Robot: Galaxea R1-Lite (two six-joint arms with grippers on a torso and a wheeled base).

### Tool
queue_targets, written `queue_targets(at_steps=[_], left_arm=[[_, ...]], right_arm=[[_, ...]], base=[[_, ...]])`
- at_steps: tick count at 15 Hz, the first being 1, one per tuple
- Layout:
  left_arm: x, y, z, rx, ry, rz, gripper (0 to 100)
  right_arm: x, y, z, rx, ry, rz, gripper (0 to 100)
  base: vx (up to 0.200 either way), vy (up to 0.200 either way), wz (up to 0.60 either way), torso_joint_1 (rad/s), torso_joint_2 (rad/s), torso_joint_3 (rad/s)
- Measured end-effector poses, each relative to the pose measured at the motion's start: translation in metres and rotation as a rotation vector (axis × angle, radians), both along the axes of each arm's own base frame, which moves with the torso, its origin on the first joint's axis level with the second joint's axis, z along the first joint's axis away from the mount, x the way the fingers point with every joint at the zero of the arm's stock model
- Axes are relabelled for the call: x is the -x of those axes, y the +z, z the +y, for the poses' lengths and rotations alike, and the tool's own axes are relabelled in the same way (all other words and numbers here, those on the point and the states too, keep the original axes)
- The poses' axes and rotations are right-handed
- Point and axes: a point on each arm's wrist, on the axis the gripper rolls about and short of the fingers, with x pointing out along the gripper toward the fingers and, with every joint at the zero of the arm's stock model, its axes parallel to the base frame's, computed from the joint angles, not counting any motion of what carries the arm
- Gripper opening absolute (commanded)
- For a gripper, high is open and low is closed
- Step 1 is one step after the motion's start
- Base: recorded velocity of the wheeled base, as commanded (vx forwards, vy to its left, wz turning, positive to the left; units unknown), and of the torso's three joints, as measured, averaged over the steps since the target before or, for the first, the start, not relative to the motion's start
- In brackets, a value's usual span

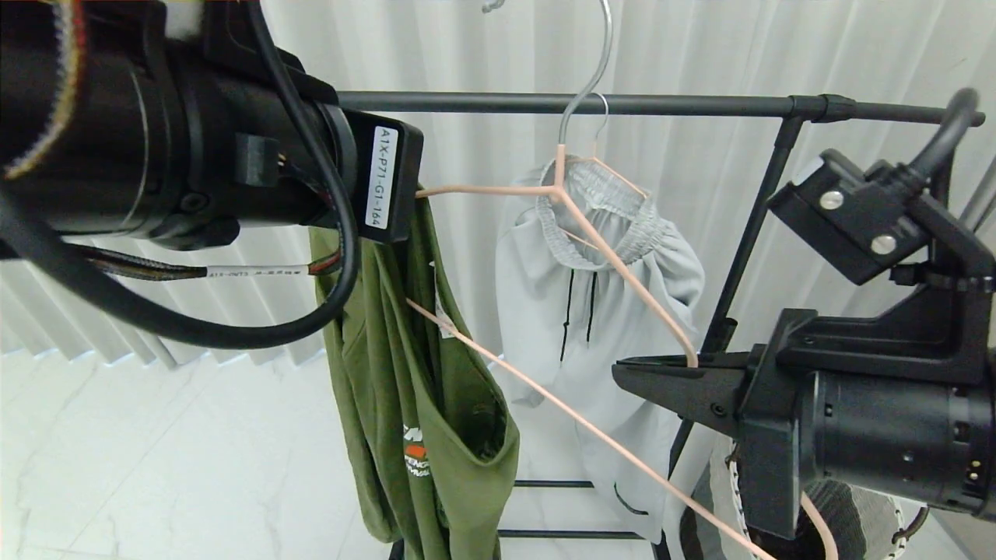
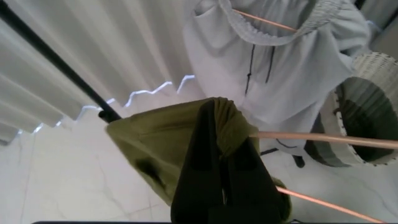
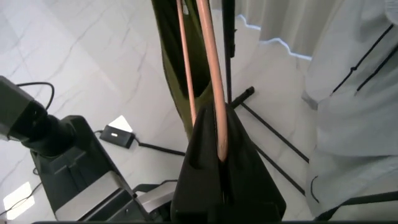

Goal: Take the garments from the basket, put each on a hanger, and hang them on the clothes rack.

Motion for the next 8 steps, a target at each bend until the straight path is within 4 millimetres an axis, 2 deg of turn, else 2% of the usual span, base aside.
queue_targets(at_steps=[5,8], left_arm=[[0.014,0.006,-0.009,0.031,-0.085,-0.016,0],[0.025,0.008,-0.015,0.062,-0.132,-0.013,0]], right_arm=[[-0.012,-0.001,0.019,0.013,-0.010,0.012,0],[-0.023,-0.002,0.024,0.018,-0.044,0.016,0]], base=[[0.000,0.000,0.00,0.000,0.00,0.000],[0.000,0.000,0.00,0.000,0.00,0.000]])
